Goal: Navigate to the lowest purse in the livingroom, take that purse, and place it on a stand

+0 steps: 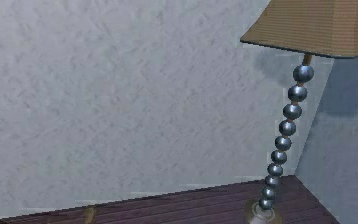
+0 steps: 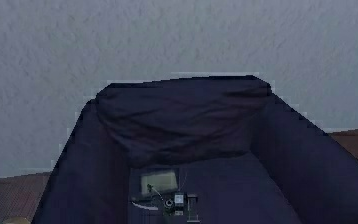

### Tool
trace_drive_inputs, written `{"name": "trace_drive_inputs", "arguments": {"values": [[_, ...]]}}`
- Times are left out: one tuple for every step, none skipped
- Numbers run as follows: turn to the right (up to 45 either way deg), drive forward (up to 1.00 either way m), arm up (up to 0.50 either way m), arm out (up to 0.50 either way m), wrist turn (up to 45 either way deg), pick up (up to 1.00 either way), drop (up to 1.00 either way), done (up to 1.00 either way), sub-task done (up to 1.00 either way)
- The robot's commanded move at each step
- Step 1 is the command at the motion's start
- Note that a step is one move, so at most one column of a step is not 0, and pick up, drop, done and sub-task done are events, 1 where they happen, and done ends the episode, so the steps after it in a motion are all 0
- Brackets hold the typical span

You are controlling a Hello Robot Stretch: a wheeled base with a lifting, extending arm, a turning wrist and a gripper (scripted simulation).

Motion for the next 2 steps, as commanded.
{"name": "trace_drive_inputs", "arguments": {"values": [[0.0,0.00,0.50,0.00,0.0,0.00,0.00,0.00,0.00],[0.0,0.00,0.04,0.00,0.0,0.00,0.00,0.00,0.00]]}}
